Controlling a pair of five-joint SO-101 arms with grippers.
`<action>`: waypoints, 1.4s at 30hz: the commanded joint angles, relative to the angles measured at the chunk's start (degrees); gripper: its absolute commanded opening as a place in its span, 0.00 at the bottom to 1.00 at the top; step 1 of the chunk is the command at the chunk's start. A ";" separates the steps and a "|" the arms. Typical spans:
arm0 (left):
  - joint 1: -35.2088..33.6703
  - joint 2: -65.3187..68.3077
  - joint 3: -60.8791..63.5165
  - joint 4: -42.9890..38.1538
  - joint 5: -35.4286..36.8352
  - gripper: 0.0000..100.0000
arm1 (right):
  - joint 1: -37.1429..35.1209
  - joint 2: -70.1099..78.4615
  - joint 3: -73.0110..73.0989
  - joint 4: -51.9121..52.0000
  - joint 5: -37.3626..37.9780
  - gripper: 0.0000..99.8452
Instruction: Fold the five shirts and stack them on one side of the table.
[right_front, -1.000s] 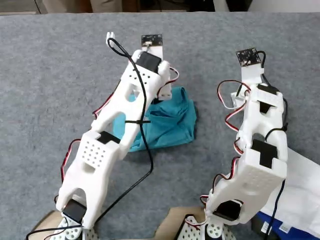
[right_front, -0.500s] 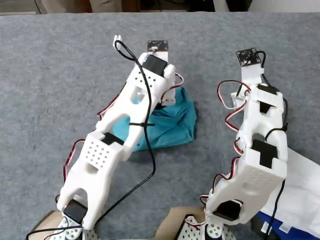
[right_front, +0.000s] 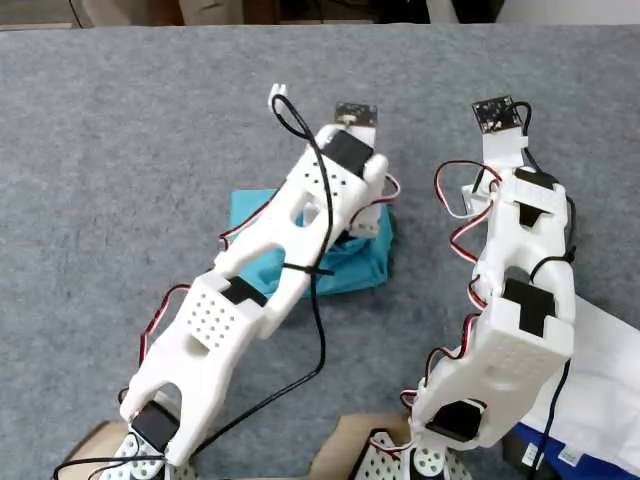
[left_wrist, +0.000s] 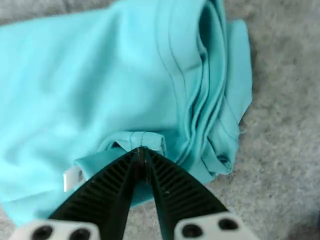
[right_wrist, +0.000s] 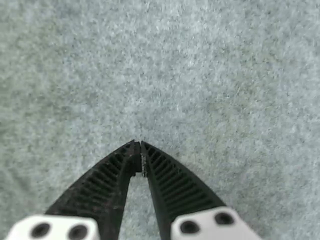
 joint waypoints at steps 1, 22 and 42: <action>1.76 -4.62 2.81 0.70 -0.53 0.02 | 0.66 -0.40 -2.24 0.18 0.09 0.00; -9.05 -20.44 19.96 -19.60 -4.66 0.02 | 0.57 -0.13 -2.95 0.18 0.00 0.00; -4.13 -4.44 9.32 -11.16 -5.10 0.02 | 0.57 -0.13 -2.95 0.18 0.00 0.00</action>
